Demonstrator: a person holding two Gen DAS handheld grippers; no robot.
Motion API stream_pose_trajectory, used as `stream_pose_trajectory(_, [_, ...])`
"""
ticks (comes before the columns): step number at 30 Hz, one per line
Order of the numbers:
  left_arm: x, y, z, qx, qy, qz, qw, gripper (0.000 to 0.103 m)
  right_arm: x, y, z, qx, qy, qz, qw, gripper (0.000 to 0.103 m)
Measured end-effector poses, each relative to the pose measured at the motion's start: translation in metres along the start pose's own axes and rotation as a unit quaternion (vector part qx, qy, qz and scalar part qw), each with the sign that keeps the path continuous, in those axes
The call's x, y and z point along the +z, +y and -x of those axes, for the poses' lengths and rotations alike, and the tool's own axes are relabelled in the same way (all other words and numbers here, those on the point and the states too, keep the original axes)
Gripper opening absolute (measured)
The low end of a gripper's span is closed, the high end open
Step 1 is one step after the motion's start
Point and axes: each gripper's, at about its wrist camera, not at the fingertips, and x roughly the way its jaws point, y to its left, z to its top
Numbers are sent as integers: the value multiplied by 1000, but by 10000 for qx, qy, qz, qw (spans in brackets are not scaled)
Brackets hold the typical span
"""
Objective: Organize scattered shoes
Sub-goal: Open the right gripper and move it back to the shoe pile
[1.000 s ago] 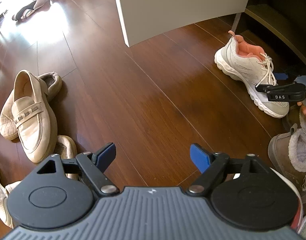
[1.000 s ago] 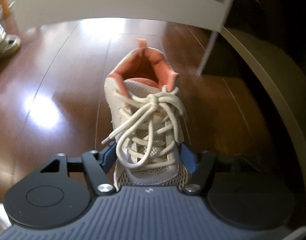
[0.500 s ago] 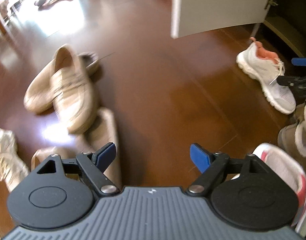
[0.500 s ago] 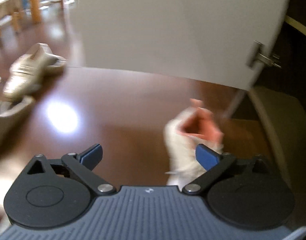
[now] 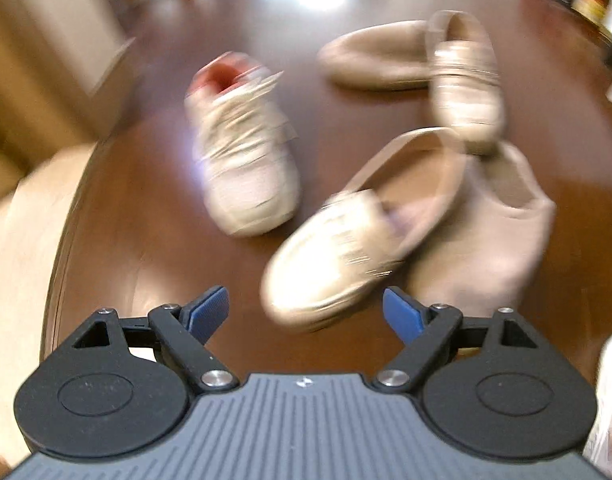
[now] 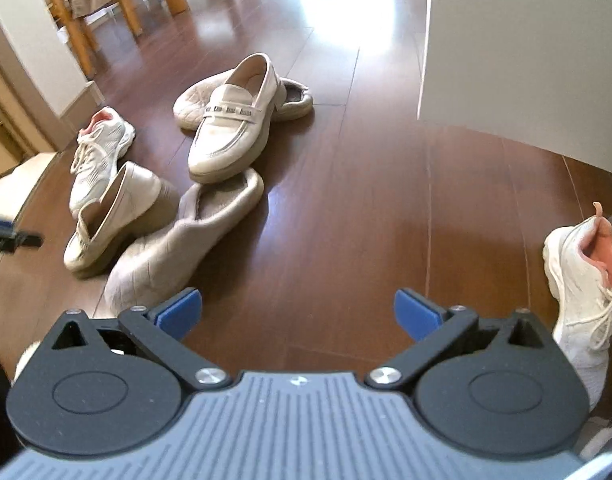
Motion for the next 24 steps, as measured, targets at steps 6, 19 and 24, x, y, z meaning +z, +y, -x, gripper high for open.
stream_pose_trajectory(6, [6, 55, -13, 264, 46, 788, 9965, 85, 33, 36, -30, 285, -288, -137, 9991, 97])
stream_pose_trajectory(19, [86, 71, -33, 477, -1138, 248, 9920, 86, 200, 246, -197, 1503, -324, 1135, 9816, 71])
stream_pose_trajectory(24, [109, 106, -49, 659, -1155, 435, 9902, 86, 237, 300, -268, 1709, -114, 1221, 9776, 63])
